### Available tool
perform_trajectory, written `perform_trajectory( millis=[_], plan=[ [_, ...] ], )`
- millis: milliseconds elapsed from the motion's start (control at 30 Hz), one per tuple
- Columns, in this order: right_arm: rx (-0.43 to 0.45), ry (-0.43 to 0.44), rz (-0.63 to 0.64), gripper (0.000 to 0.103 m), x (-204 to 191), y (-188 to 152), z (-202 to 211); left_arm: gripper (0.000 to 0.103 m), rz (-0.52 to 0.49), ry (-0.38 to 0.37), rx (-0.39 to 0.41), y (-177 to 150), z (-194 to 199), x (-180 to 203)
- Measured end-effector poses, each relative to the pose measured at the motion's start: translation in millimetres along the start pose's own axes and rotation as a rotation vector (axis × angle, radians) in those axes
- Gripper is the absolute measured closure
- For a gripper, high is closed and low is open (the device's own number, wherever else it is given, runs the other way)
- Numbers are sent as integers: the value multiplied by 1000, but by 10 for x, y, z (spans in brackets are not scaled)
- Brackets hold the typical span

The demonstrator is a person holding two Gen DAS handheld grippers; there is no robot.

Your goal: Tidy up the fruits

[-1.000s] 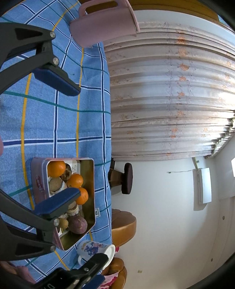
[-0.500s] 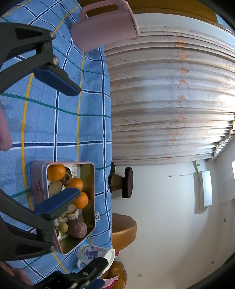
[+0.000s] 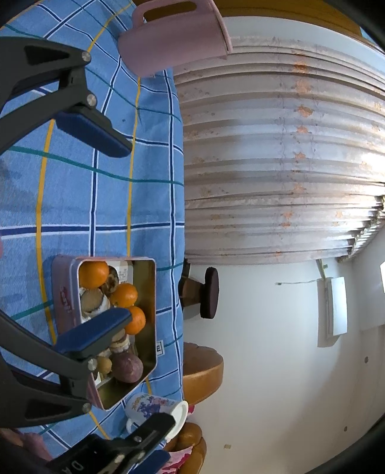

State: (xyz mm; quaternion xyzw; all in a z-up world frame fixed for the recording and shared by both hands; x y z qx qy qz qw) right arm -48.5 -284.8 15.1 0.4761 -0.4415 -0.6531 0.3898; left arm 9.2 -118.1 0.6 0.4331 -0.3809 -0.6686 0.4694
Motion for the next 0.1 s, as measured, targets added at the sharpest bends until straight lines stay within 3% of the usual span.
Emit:
perform_trajectory(
  millis=[100],
  plan=[
    [-8, 0, 2, 20, 13, -13, -21, 0, -1, -3, 0, -1, 3, 14]
  ],
)
Point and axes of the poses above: each gripper's, at about its wrist camera, not at the fingertips, and z roughly against the way its jaws point, x to its right, y to its top, the point moved 6 cm from there along -z, roughly the way its jaws point, and after that the axes turned 13 degrees about -z, right-handed, at the moved point
